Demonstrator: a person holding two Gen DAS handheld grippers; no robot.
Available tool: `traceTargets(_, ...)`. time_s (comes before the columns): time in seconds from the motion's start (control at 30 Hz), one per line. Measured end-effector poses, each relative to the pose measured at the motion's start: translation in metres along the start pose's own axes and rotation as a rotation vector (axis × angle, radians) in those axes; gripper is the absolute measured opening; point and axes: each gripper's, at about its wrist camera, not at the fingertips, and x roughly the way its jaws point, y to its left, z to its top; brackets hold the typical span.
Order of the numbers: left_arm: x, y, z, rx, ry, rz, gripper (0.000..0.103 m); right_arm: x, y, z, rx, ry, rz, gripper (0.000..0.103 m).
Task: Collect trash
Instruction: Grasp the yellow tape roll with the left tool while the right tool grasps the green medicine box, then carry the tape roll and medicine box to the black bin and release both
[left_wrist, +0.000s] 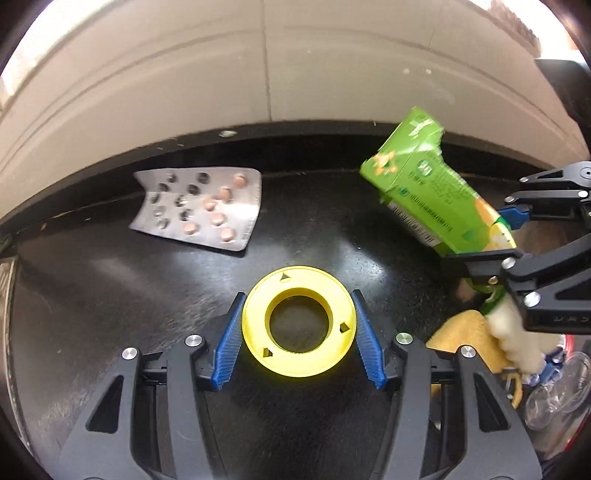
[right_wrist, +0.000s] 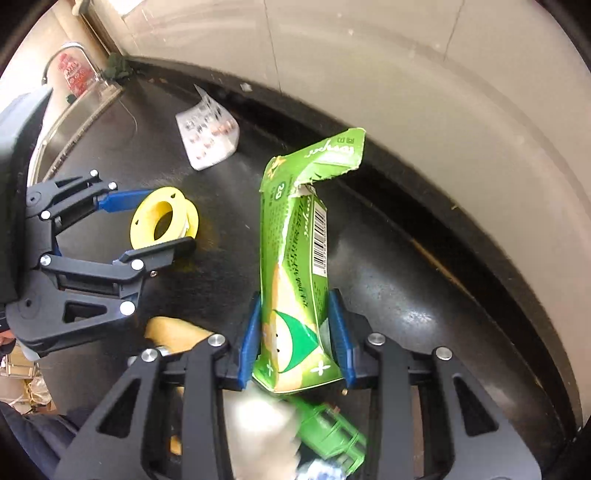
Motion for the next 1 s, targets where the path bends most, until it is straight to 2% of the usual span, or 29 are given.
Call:
traceTargets(0.27, -0.076, -0.009, -0.010, 0.004, -0.056, 0.028, 0.054, -0.091, 0.015, -0.013, 0.024, -0.150, -0.040, 0.036)
traceTargets(0.37, -0.104, -0.019, -0.018, 0.007, -0.063, 0.027, 0.054, -0.117, 0.026, -0.031, 0.043, -0.177, -0.050, 0.036)
traceTargets(0.5, -0.137, -0.029, -0.051, 0.013, -0.069, 0.024, 0.054, -0.144, 0.040, -0.070, 0.071, -0.194, -0.062, 0.036)
traceTargets(0.73, -0.166, -0.070, -0.101, 0.052, -0.058, 0.005, 0.054, -0.161, 0.065, -0.152, 0.152, -0.178, -0.058, 0.036)
traceTargets(0.87, -0.175, -0.085, -0.122, 0.071, -0.048, -0.005, 0.054, -0.162, 0.081, -0.175, 0.191, -0.173, -0.061, 0.036)
traceTargets(1.0, -0.184, -0.094, -0.132, 0.091, -0.056, -0.005, 0.054, -0.169, 0.080, -0.187, 0.223, -0.188, -0.065, 0.036)
